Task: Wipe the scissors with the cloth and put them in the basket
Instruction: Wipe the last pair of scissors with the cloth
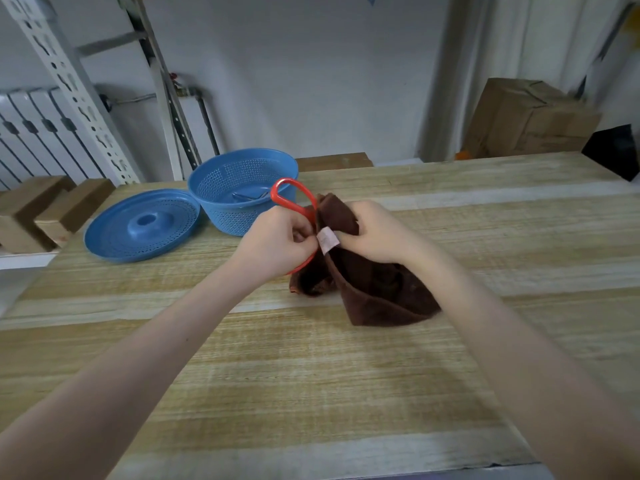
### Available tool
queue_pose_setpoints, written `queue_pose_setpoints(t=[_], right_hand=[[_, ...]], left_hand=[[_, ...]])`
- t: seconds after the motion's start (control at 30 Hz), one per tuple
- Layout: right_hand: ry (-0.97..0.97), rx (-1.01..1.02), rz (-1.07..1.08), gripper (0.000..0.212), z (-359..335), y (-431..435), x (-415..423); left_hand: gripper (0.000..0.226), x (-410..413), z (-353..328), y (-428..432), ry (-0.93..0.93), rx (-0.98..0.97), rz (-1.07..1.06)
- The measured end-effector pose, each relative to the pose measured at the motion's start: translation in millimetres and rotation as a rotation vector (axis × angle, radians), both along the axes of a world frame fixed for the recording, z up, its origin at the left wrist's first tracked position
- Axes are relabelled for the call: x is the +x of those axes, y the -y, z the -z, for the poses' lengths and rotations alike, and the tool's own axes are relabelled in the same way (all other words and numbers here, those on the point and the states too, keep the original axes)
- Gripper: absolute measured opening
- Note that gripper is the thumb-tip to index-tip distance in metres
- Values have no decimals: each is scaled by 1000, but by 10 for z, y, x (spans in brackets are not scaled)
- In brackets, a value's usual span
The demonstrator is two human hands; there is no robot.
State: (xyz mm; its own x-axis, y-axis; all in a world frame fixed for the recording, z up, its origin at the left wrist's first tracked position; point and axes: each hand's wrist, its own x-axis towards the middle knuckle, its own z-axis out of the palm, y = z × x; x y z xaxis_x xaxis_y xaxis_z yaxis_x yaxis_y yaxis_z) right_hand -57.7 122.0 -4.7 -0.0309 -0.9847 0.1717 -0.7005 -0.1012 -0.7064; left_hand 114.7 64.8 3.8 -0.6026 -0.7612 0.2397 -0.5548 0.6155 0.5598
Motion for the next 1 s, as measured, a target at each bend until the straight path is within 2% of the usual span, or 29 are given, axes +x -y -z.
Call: queue_pose_setpoints(t=[0.07,0.17,0.23,0.3,0.43,0.57,0.7,0.83,1.0], right_hand=[[-45,-16,-10,28,-4,20,21],[-2,15,-78,15,-12,10,-23],[-11,43,-80,25,-15,-4,-68],[-3,56,-68,26,-12,-14,-120],[-19,69,-76,4,-41,34,-122],[-60,34,-102,10,-26,53,-38],[41,59,-96,9,54,24,-123],[97,70,-4,8,167,-1,-274],[396,-83,221,9,148,-34,-329]], left_hand=[[21,1,-22,-14,-1,18,18],[15,38,-16,-28,10,47,33],[14,76,-2,-17,7,71,33],[13,84,-12,-9,1,88,35],[13,23,-73,-4,9,83,46],[12,15,-62,-9,6,113,46],[14,45,-46,-22,17,121,59],[13,77,-40,-6,-1,150,45],[15,100,-59,30,13,142,30]])
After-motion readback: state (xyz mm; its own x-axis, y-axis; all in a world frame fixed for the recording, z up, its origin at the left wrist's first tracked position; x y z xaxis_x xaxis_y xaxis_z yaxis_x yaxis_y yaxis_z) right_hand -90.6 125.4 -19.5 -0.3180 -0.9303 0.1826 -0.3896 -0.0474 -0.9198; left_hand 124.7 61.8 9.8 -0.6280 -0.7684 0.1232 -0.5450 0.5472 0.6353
